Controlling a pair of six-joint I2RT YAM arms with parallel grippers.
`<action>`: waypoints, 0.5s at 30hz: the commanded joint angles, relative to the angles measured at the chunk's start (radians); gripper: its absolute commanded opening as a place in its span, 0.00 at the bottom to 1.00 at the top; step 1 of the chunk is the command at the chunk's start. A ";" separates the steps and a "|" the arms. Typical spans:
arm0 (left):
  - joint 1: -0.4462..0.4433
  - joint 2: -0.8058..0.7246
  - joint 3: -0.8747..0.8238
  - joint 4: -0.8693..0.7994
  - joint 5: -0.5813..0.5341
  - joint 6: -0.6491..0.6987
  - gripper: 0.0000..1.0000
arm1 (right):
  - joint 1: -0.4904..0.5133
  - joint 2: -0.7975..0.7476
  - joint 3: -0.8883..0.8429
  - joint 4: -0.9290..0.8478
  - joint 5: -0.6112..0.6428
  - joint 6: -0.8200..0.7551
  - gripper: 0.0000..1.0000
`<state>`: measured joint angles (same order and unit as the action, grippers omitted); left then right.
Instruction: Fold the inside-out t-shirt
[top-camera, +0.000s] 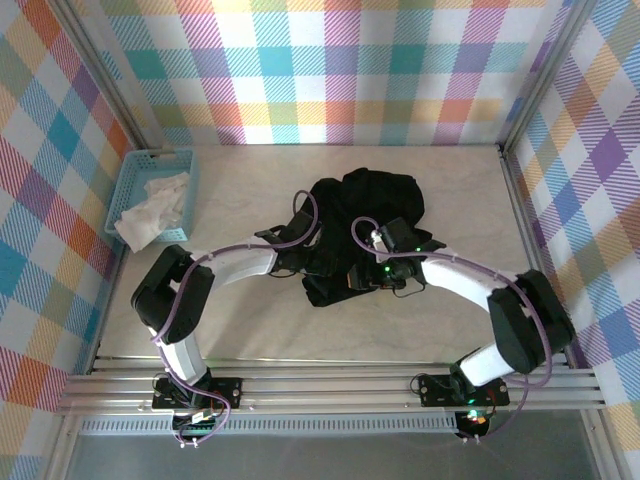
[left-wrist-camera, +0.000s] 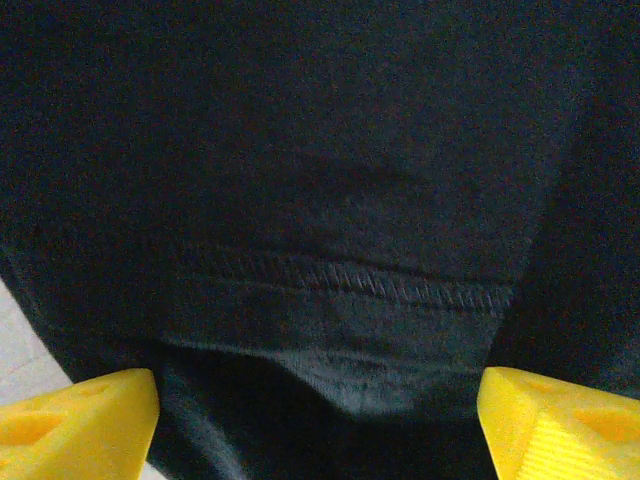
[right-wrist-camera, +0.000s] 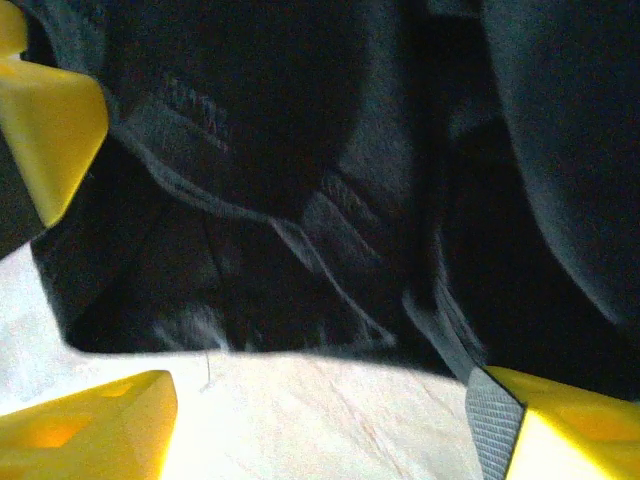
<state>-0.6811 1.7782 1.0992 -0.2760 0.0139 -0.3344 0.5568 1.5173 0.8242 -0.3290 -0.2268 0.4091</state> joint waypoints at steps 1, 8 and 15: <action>0.008 0.022 0.056 0.078 -0.047 -0.002 0.77 | 0.014 0.063 0.030 0.178 -0.041 0.025 0.68; 0.059 0.105 0.093 0.182 -0.024 0.027 0.48 | 0.012 0.124 0.171 0.109 0.051 -0.089 0.07; 0.086 -0.100 0.157 0.220 0.122 0.054 0.00 | 0.008 -0.157 0.379 -0.104 0.107 -0.264 0.00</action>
<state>-0.5999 1.8511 1.2076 -0.1226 0.0483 -0.2962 0.5644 1.5112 1.1038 -0.3588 -0.1307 0.2539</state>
